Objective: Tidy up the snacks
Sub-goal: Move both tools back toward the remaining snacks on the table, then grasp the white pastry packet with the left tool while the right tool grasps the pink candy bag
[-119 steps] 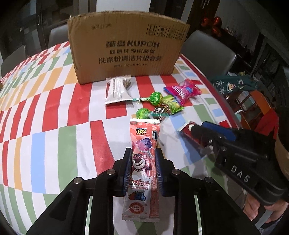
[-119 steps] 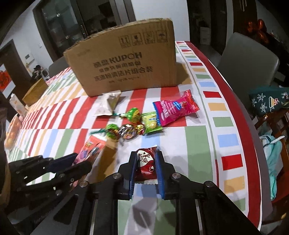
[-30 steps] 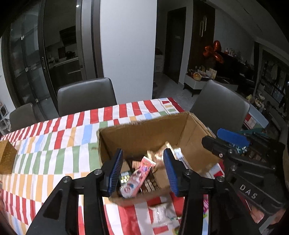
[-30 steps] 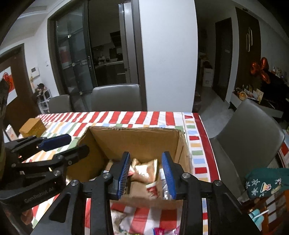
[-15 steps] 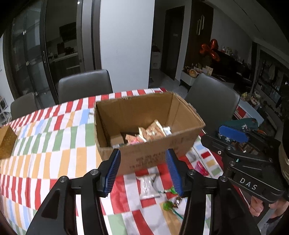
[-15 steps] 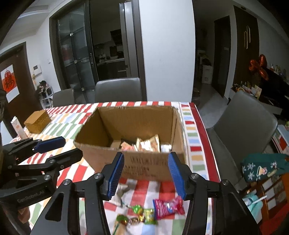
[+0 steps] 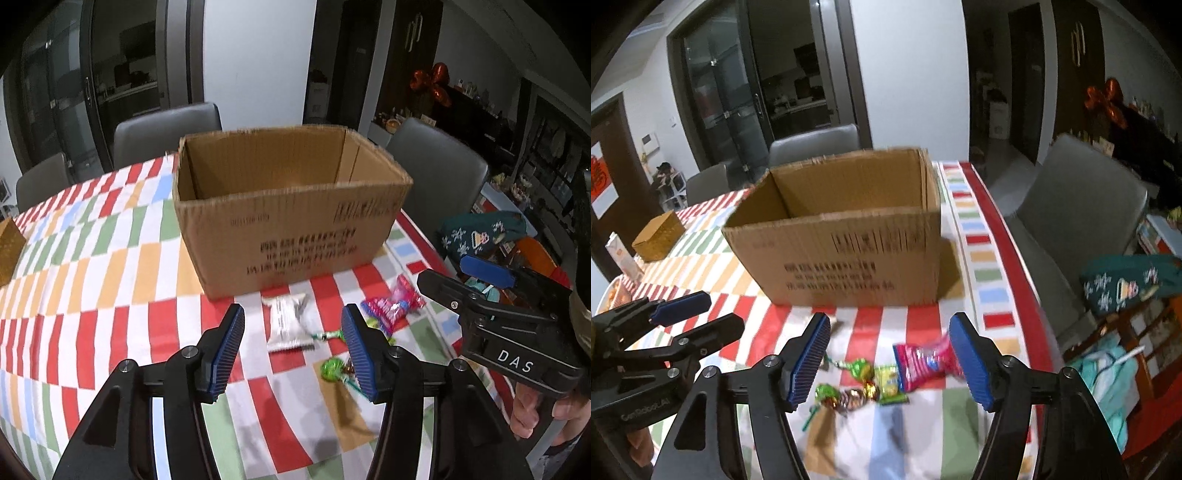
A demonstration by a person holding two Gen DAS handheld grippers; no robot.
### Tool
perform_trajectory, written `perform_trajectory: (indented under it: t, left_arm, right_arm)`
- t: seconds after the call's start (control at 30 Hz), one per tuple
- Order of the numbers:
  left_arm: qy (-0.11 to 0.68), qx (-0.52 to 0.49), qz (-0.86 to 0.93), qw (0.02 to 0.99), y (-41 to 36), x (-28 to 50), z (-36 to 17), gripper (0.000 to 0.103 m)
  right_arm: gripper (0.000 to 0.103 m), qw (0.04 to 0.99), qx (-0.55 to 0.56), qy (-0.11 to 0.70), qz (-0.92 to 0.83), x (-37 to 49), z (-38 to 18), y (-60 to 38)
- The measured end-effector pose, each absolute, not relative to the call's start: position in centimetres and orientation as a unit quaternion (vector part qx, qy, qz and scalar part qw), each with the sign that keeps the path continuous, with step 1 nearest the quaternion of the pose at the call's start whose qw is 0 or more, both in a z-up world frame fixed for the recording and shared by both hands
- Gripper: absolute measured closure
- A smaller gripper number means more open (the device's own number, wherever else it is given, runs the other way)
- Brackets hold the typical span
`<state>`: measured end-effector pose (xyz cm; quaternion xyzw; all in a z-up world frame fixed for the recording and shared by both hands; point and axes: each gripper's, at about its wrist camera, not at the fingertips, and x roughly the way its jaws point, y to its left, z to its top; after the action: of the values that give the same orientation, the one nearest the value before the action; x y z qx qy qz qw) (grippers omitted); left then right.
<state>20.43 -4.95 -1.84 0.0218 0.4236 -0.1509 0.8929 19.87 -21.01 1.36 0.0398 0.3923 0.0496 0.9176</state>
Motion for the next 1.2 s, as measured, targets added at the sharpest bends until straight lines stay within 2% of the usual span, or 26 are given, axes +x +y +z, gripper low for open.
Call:
perform_trajectory:
  t: [0.47,1.2]
  left_arm:
    - [0.458,0.024,-0.147,0.877,-4.9,20.3,-6.9,0.049]
    - [0.488,0.011,-0.142,0.861,-6.2,26.1,-11.1,0.049]
  right_arm:
    - [0.035,0.893,0.073,0.442,0.030,19.1,-4.7,-22.1]
    - [0.035,0.874,0.109,0.474,0.008,24.8,-8.7,-23.7]
